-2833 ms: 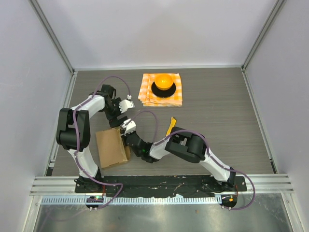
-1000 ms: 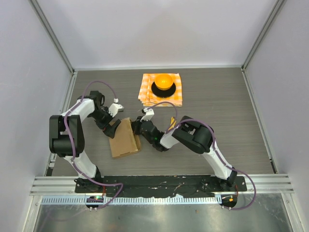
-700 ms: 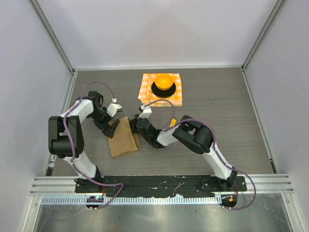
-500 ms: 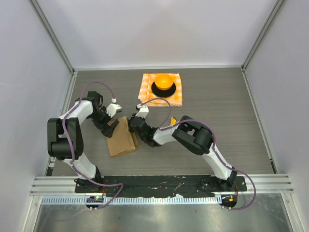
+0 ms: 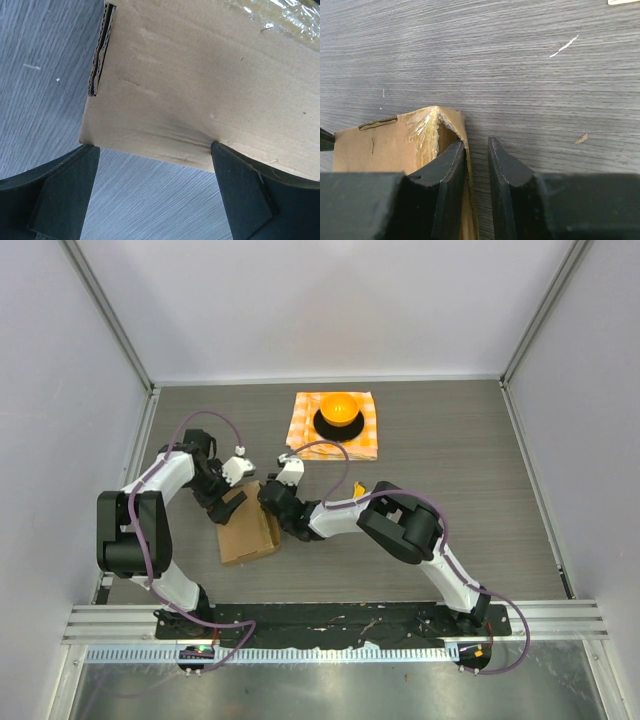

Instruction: Unpack the express box

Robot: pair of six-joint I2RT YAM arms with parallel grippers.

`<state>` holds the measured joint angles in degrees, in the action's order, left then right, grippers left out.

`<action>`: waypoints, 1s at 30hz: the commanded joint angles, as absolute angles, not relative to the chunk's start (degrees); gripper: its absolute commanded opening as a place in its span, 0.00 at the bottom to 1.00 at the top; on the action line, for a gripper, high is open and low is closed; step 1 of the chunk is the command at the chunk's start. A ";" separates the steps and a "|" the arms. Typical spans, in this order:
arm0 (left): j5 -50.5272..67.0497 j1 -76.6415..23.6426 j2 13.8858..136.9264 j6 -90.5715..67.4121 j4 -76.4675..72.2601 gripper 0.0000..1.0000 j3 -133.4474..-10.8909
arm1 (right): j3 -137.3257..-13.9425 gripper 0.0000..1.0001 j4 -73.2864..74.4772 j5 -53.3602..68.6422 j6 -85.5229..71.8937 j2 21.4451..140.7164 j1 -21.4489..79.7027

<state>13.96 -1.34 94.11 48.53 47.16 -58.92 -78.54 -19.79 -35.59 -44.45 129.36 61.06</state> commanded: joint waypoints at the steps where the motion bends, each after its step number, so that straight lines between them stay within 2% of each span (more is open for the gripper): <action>1: 14.68 -3.78 100.10 52.64 47.46 1.00 -52.47 | -73.66 0.26 1.32 -36.75 -52.28 137.63 57.57; 6: 14.68 -3.78 100.11 53.88 47.90 1.00 -50.72 | -68.67 0.01 -4.72 -28.42 -57.21 137.64 54.41; 8: 14.59 -3.78 100.02 54.05 47.99 1.00 -50.28 | -64.97 0.01 -14.70 -24.98 -58.53 136.41 53.62; 14: 15.73 -3.78 100.55 53.70 49.13 1.00 -51.59 | -59.68 0.01 -27.06 -17.59 -58.36 136.66 52.82; 19: 16.61 -3.78 100.46 53.96 50.36 1.00 -52.30 | -62.14 0.01 -20.32 -18.28 -59.59 138.08 52.03; 20: 16.61 -3.78 100.46 54.05 50.45 1.00 -52.12 | -62.31 0.03 -19.35 -18.28 -59.24 137.90 51.51; 23: 16.70 -3.87 100.72 54.05 50.80 1.00 -51.94 | -61.88 0.22 -19.77 -19.33 -57.14 135.01 50.28; 27: 17.14 -4.13 100.72 54.14 51.15 1.00 -52.03 | -62.66 0.32 -16.54 -24.17 -50.88 128.94 49.84; 30: 17.31 -4.39 101.07 54.05 51.24 1.00 -52.21 | -62.49 0.33 -15.56 -23.56 -48.25 127.98 50.53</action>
<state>16.84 -2.28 94.59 49.45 45.54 -57.95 -65.45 -37.54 -15.29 -56.29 126.04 53.17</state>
